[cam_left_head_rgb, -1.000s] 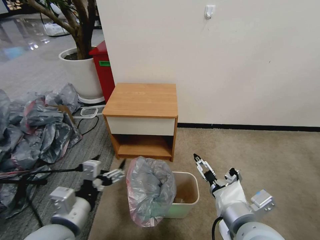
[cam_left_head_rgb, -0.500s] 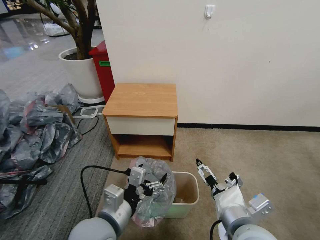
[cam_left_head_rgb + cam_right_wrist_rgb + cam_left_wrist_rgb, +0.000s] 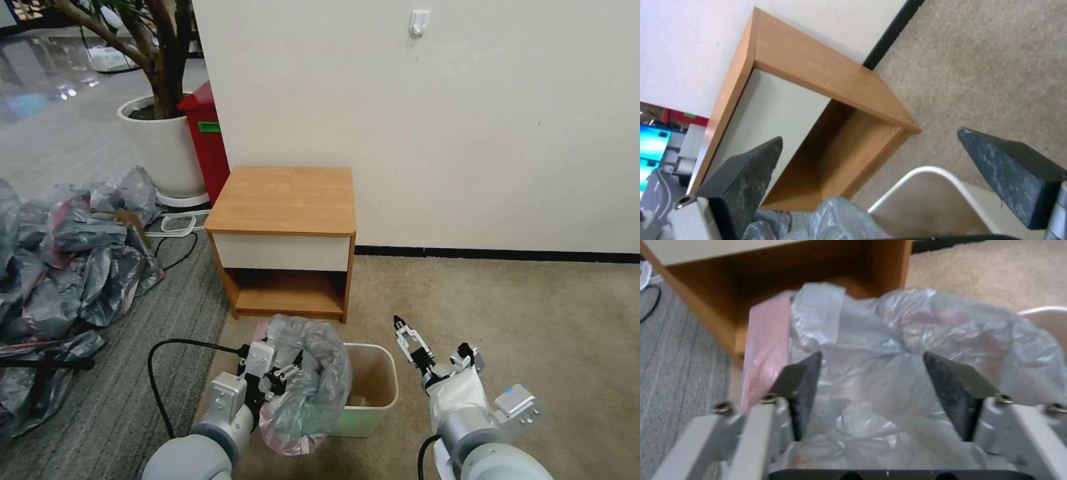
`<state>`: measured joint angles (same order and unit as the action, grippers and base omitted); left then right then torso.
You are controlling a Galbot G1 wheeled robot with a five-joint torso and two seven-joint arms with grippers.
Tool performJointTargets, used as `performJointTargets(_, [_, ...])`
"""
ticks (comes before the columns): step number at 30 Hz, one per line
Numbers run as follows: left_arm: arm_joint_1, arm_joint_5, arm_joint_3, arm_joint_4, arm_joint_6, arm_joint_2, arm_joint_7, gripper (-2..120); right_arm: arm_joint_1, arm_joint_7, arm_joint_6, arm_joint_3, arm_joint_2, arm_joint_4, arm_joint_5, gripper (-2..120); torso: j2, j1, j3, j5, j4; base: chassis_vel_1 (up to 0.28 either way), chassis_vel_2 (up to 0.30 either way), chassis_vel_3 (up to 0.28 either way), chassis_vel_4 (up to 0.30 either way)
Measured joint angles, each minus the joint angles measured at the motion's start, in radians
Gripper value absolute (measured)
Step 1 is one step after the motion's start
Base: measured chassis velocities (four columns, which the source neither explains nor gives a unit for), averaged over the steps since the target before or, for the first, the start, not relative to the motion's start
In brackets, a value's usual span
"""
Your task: Pick up the garbage bag from the table and place it over the trash can.
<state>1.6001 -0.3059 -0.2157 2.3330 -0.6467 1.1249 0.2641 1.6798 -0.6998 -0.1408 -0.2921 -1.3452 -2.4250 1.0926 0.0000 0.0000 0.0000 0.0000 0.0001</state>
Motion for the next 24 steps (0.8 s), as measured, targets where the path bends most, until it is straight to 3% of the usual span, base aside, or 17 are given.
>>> performJointTargets(3, [-0.004, 0.000, 0.000, -0.021, -0.010, 0.008, 0.020, 47, 0.000, 0.000, 0.001, -0.012, 0.004, 0.002, 0.001, 100, 0.000, 0.000, 0.000, 0.0000, -0.0001, 0.000, 0.000, 0.000, 0.000])
performJointTargets(18, [-0.035, -0.008, 0.040, -0.109, -0.004, 0.047, 0.046, 48, 0.004, -0.001, 0.011, -0.014, 0.006, 0.009, 0.001, 100, 0.000, 0.000, 0.000, 0.0000, 0.0000, 0.000, 0.000, 0.000, 0.000])
performJointTargets(24, [-0.056, -0.047, 0.067, -0.134, -0.015, 0.077, 0.120, 47, 0.007, -0.002, 0.017, -0.018, 0.006, 0.020, -0.007, 100, 0.000, 0.000, 0.000, 0.0001, -0.0001, 0.000, 0.000, 0.000, 0.000])
